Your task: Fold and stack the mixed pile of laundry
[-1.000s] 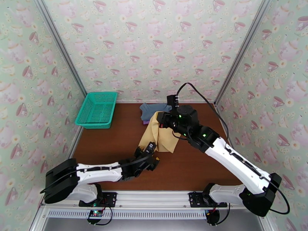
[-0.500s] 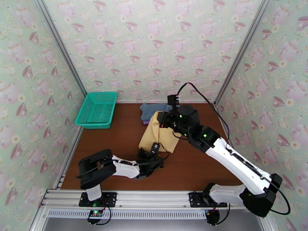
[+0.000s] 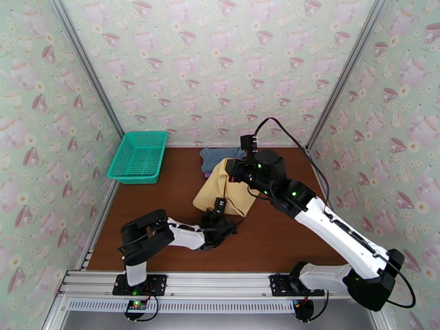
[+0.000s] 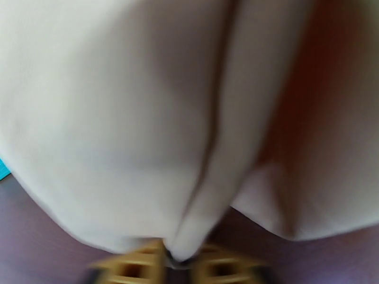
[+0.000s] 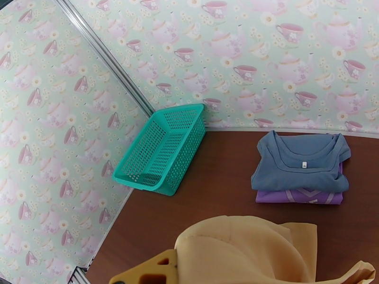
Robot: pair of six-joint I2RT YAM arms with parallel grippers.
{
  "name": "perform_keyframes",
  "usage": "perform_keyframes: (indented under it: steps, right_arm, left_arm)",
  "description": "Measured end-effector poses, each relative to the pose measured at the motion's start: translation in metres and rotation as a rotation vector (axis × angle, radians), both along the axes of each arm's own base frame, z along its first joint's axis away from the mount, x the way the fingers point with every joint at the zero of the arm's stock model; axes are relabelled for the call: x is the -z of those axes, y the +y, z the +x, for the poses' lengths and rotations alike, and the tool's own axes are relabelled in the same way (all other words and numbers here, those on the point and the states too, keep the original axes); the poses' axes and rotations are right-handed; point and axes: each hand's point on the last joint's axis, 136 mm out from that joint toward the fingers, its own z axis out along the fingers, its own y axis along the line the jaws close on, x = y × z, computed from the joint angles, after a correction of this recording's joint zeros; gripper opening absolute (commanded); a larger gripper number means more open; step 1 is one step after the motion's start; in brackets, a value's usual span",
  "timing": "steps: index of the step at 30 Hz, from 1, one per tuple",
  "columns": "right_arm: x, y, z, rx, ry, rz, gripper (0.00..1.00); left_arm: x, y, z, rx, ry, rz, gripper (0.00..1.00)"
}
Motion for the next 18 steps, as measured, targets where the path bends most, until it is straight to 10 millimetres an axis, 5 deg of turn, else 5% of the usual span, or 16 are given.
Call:
perform_keyframes:
  steps: [4,7,13,18]
  right_arm:
    - [0.001,-0.006,-0.002,0.008,-0.002,0.001,0.00]
    - [0.000,-0.013,-0.005,0.016,-0.006,0.006,0.00]
    - [-0.002,-0.033,-0.016,0.036,-0.008,0.007,0.00]
    - [-0.008,-0.048,-0.031,0.041,-0.015,0.012,0.00]
  left_arm:
    - [-0.008,0.019,-0.003,-0.021,-0.008,0.018,0.00]
    - [-0.032,0.033,-0.009,-0.026,-0.035,0.013,0.00]
    - [-0.132,0.071,-0.018,-0.044,-0.151,-0.114,0.00]
    - [-0.223,0.122,-0.027,-0.072,-0.254,-0.261,0.00]
